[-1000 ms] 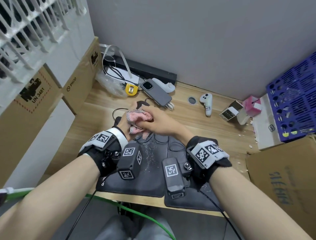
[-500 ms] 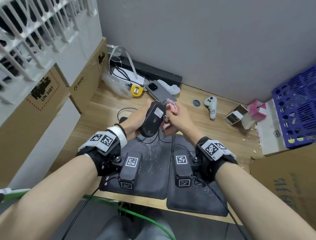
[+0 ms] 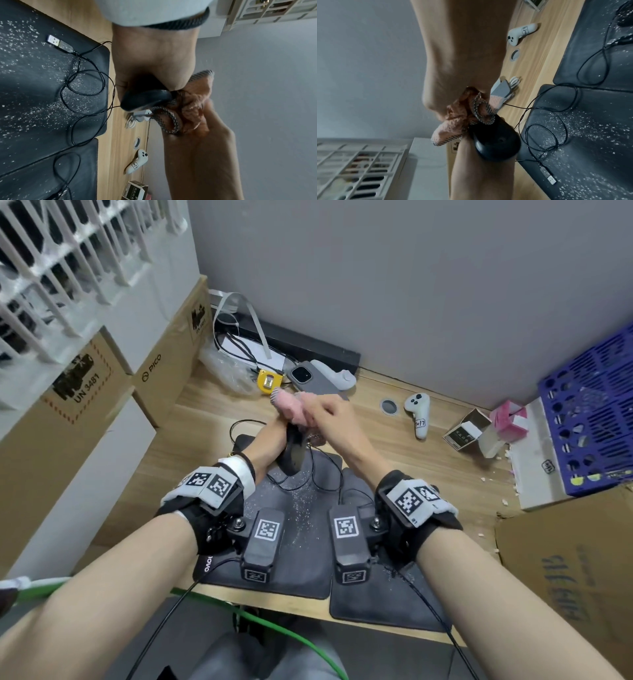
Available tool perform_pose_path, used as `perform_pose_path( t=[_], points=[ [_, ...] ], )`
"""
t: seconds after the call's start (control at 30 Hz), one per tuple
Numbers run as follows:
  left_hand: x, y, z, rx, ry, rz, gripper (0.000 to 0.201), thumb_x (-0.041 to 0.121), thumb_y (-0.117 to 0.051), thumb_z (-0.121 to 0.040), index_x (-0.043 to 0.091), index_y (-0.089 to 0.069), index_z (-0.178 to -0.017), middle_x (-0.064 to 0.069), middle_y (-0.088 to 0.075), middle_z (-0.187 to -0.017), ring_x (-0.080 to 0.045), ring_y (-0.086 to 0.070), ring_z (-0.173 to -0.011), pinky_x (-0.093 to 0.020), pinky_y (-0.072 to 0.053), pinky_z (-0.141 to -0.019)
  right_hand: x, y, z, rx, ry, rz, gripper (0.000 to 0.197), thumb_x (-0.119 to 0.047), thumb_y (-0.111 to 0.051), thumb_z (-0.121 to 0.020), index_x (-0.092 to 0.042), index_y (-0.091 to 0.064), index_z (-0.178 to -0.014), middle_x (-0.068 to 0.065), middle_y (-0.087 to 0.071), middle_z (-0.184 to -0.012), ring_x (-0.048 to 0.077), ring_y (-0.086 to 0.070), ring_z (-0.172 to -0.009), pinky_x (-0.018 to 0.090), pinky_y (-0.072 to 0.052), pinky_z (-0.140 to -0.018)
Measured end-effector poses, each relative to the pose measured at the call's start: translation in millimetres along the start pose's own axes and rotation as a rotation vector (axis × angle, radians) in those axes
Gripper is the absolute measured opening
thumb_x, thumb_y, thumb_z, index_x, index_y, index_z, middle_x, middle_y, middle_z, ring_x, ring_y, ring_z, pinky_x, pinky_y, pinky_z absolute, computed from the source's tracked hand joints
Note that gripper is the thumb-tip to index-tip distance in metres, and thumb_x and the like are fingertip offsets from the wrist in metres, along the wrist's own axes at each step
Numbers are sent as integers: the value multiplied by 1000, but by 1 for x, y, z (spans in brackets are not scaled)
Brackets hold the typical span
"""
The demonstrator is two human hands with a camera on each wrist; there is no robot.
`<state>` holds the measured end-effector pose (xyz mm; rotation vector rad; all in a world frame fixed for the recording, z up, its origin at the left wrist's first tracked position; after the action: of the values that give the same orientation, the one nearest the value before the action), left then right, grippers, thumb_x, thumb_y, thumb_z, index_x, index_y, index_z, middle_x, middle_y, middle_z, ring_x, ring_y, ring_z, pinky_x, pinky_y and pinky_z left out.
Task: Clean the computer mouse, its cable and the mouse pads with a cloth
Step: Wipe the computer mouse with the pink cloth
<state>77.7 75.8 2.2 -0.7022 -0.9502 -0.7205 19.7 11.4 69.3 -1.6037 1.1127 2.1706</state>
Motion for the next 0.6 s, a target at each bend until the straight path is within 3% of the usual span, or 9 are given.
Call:
perform_pose_path(
  t=[0.07,0.1,0.17,0.27,0.33,0.4,0.5,0.53,0.6],
  points=[
    [-7,10,-1,63,27,11,4,13,-53,-91,10,-57,-90,-7,-57,-82,-18,-55,-74,-22,-50,-61,-1,-8,4,-41,32,115,13,-21,-64,-86,-9,-71,-86,7,-66,-104,12,-56,-95,30,-43,-88],
    [-8,12,-1,66,27,11,8,5,-50,-94,6,-57,-96,-9,-58,-85,-17,-57,-74,-21,-52,-58,0,-12,5,-63,32,142,8,-20,-68,-84,-18,-70,-91,4,-61,-112,11,-54,-104,28,-42,-93],
    [-6,11,-2,51,16,-12,15,-3,-46,-94,-3,-56,-106,-17,-57,-92,-15,-60,-74,-20,-52,-61,4,-16,5,-83,25,155,14,-20,-71,-81,-26,-64,-91,1,-54,-112,12,-52,-107,27,-39,-94],
    [-4,4,-3,25,35,-131,22,-11,-38,-94,0,-54,-84,-13,-51,-78,0,-55,-56,-15,-43,-62,10,-9,1,-15,-4,160,21,-16,-70,-80,-25,-54,-90,4,-52,-111,11,-46,-101,23,-31,-83],
    [0,-1,0,14,7,-120,21,2,-36,-99,4,-57,-101,-8,-58,-84,-6,-57,-67,-16,-48,-61,14,-1,-4,53,-57,126,23,-17,-68,-81,-25,-50,-93,6,-51,-114,13,-46,-100,25,-34,-82],
    [6,-5,7,-15,-42,-160,29,22,-30,-105,15,-58,-111,2,-65,-87,-4,-60,-72,-12,-49,-59,18,3,-6,106,-101,104,21,-24,-65,-83,-27,-48,-95,6,-51,-113,20,-53,-102,36,-45,-88],
    [1,-1,9,5,19,-284,47,38,-16,-105,13,-57,-108,-6,-62,-90,-12,-55,-74,-16,-42,-58,31,10,-6,158,-183,61,17,-40,-60,-77,-42,-47,-88,5,-58,-105,31,-63,-94,54,-52,-83],
    [1,1,10,19,39,-298,49,40,-15,-105,13,-56,-104,-10,-58,-89,-13,-51,-72,-16,-39,-56,34,12,-4,154,-198,10,15,-39,-60,-78,-41,-50,-88,4,-63,-98,29,-66,-84,56,-54,-80],
    [-1,5,10,65,76,-256,48,41,-19,-105,15,-57,-95,-8,-58,-81,-9,-51,-68,-15,-41,-54,37,10,1,113,-217,-91,11,-23,-64,-84,-26,-58,-93,4,-66,-83,21,-64,-65,54,-55,-69]
  ],
)
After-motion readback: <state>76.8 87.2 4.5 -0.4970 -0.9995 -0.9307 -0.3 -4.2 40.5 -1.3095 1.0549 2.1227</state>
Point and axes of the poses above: each hand's wrist, its own z-axis away from the middle knuckle, its own y-axis out of the back of the hand, x = y × z, the point moved 9 cm from there along -z, towards the middle knuckle
